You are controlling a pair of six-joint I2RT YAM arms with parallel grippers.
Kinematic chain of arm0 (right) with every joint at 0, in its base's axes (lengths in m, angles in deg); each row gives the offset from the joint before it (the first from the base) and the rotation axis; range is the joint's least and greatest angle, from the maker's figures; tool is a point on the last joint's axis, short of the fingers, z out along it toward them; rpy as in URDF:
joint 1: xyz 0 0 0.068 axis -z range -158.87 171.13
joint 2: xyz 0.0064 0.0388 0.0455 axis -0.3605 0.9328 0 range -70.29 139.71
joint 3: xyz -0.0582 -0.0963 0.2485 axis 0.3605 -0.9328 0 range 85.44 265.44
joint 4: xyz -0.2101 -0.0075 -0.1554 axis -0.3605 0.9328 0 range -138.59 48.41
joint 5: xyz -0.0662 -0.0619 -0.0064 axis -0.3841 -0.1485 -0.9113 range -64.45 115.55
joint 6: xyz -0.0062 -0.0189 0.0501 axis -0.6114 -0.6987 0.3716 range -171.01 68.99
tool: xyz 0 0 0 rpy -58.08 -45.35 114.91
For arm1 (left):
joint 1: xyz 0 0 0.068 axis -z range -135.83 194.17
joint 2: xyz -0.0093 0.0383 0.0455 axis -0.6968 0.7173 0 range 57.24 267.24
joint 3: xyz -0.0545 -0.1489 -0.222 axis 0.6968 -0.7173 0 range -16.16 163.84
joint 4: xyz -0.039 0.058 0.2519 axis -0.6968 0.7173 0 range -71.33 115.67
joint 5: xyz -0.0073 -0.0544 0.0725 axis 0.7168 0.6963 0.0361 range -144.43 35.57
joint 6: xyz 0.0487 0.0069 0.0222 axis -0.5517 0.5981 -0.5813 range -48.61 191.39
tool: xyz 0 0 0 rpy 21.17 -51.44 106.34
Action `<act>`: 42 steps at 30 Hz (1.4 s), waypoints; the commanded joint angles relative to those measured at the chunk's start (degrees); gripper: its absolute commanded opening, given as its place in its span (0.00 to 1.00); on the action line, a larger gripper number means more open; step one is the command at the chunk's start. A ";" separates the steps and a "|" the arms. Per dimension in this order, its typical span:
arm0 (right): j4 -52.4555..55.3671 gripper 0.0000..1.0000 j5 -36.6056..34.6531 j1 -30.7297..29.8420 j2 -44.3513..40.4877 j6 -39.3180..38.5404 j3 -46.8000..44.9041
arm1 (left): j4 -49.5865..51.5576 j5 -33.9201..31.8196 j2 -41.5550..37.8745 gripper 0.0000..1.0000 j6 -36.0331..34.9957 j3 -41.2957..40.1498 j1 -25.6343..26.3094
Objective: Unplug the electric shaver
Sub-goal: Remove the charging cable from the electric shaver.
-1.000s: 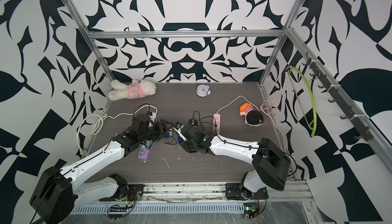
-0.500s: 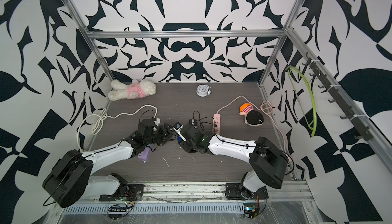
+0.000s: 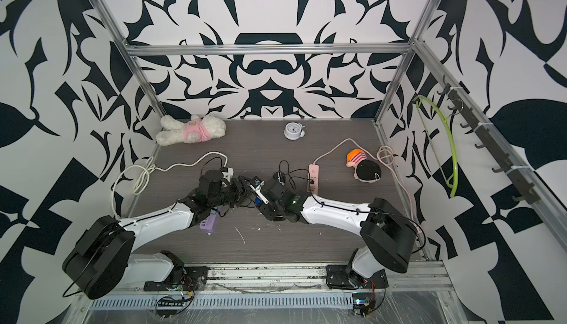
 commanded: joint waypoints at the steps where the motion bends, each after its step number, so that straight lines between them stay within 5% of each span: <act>1: -3.58 0.00 1.05 -0.17 -2.23 0.74 1.00 | -0.56 0.18 1.00 0.67 -1.14 1.66 0.06; 25: -4.86 0.00 1.37 -0.20 -4.08 1.09 -0.40 | 1.43 -0.42 1.84 0.08 -4.30 4.96 0.15; 31: -4.16 0.00 1.10 -0.19 -4.29 0.65 -0.75 | 4.61 -1.65 0.33 0.00 -6.08 6.07 0.17; 42: -3.69 0.00 1.07 -0.18 -6.54 1.23 -3.05 | 8.96 -5.47 -1.34 0.00 -9.03 7.42 0.15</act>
